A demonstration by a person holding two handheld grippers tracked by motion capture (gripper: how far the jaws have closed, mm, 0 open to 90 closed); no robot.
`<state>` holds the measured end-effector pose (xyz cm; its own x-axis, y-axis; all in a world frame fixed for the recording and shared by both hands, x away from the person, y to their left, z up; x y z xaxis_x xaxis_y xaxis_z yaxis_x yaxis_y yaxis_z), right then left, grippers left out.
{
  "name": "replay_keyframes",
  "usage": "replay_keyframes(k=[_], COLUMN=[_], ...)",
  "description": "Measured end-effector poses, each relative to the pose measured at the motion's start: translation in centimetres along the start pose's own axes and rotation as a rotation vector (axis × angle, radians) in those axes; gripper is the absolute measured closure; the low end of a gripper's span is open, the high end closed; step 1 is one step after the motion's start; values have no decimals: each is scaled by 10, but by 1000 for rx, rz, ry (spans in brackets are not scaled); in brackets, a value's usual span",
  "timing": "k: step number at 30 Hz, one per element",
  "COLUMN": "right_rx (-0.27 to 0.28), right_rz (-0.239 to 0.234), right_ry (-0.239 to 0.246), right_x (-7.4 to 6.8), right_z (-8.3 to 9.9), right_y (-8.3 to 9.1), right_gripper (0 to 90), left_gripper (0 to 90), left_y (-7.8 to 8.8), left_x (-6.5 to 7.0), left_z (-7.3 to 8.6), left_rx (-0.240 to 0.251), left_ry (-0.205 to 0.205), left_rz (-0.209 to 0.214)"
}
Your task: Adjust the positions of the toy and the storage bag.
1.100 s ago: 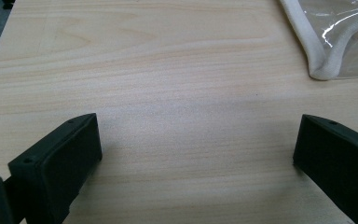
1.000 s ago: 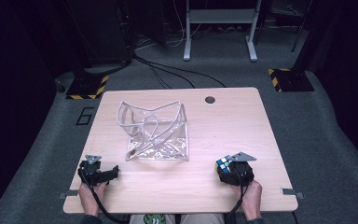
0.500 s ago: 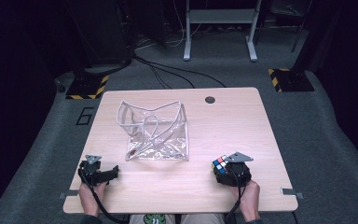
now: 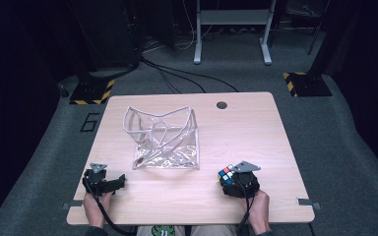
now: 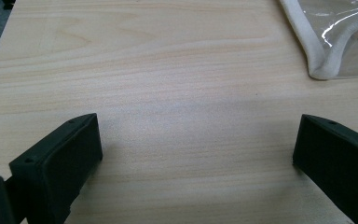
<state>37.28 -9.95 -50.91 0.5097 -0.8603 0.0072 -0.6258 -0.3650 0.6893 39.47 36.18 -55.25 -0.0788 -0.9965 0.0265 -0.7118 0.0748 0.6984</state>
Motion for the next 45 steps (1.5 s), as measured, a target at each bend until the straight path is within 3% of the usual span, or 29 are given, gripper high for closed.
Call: replay_keyframes(k=[45], right_rx=[-35], right_rz=[-117], right_ry=[131], right_x=[-54], right_z=[-20], right_y=[-21], right_gripper=[333], left_gripper=[10], left_y=[0], left_x=[0], left_z=[0], left_rx=[1], left_ry=[1], left_rz=[0])
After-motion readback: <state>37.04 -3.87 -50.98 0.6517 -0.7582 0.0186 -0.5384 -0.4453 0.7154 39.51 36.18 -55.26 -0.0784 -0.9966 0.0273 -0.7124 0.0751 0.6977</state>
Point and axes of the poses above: each handheld gripper's, and its own axes: y roughly backward along the jaws, z roughly out of its underside, x roughly to its right, the point moved 3 cm from there along -y, roughly forward along the jaws, and after that the axes turned 1 degree about y, right-handed, at the moved point
